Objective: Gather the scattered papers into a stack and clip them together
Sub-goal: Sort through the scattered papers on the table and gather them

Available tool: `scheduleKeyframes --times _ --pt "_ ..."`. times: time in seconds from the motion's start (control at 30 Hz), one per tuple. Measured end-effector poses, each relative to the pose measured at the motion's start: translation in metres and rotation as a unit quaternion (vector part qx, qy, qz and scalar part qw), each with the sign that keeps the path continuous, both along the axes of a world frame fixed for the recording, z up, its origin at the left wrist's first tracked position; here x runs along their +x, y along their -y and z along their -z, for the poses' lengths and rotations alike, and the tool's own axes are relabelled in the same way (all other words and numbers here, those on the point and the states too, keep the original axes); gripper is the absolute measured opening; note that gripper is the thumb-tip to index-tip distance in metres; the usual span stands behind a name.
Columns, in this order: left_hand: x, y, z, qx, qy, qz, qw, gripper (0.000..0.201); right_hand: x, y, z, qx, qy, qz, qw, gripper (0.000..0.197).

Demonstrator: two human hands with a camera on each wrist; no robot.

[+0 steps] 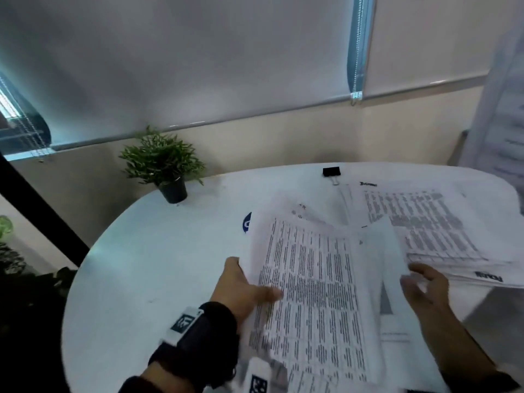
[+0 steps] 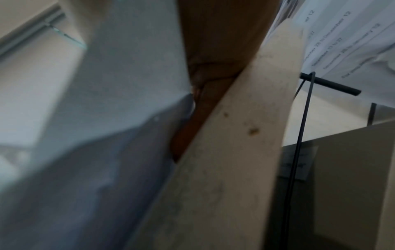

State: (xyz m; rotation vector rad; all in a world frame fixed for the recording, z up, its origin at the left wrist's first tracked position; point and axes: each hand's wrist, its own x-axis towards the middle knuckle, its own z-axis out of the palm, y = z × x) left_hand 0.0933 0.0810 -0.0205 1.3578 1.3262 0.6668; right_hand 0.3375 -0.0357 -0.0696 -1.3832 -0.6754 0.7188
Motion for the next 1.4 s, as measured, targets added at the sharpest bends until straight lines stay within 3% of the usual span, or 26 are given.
scheduleKeyframes --times 0.07,0.17,0.23,0.3,0.47,0.57,0.67,0.83,0.9,1.07,1.3,1.4 --pt "0.009 0.007 0.004 0.007 -0.042 0.023 0.999 0.068 -0.003 0.002 0.001 -0.036 -0.007 -0.01 0.999 0.083" --pt "0.015 0.017 0.002 0.013 -0.076 0.092 0.993 0.069 -0.017 0.012 -0.002 -0.097 0.037 -0.072 0.992 0.088" --pt "0.015 0.019 0.0 0.004 -0.055 0.1 0.994 0.051 -0.016 0.016 -0.001 -0.094 0.078 -0.076 0.99 0.094" --pt "0.009 0.011 -0.002 0.042 -0.068 0.069 0.994 0.026 -0.015 0.016 -0.004 -0.084 0.069 -0.064 0.992 0.094" --pt "-0.008 -0.007 -0.007 0.021 -0.018 0.008 1.0 0.023 -0.017 0.016 -0.018 -0.046 0.049 -0.009 0.998 0.081" --pt "-0.013 -0.006 -0.009 0.036 -0.013 0.002 0.999 0.007 -0.013 0.015 -0.016 -0.046 0.054 0.008 0.997 0.081" --pt "-0.017 -0.005 -0.003 0.077 -0.063 0.023 0.995 0.02 -0.012 0.013 -0.01 -0.036 0.068 0.015 0.997 0.079" --pt "-0.016 -0.003 0.002 0.167 -0.158 0.065 0.971 0.013 -0.009 0.015 -0.01 -0.03 0.045 0.001 0.999 0.08" --pt "-0.015 -0.001 0.003 0.189 -0.185 0.08 0.961 0.021 -0.009 0.016 -0.012 -0.029 0.047 -0.002 0.998 0.082" --pt "-0.01 0.001 -0.001 0.232 -0.192 0.07 0.951 0.04 -0.008 0.015 -0.009 -0.027 0.07 0.004 0.997 0.082" --pt "-0.005 -0.009 -0.002 0.202 -0.204 0.106 0.952 0.043 -0.007 0.015 -0.007 -0.011 0.074 0.007 0.997 0.081" --pt "-0.001 -0.024 -0.011 0.208 -0.251 0.127 0.937 0.06 -0.005 0.015 -0.005 -0.017 0.076 -0.013 0.997 0.084"
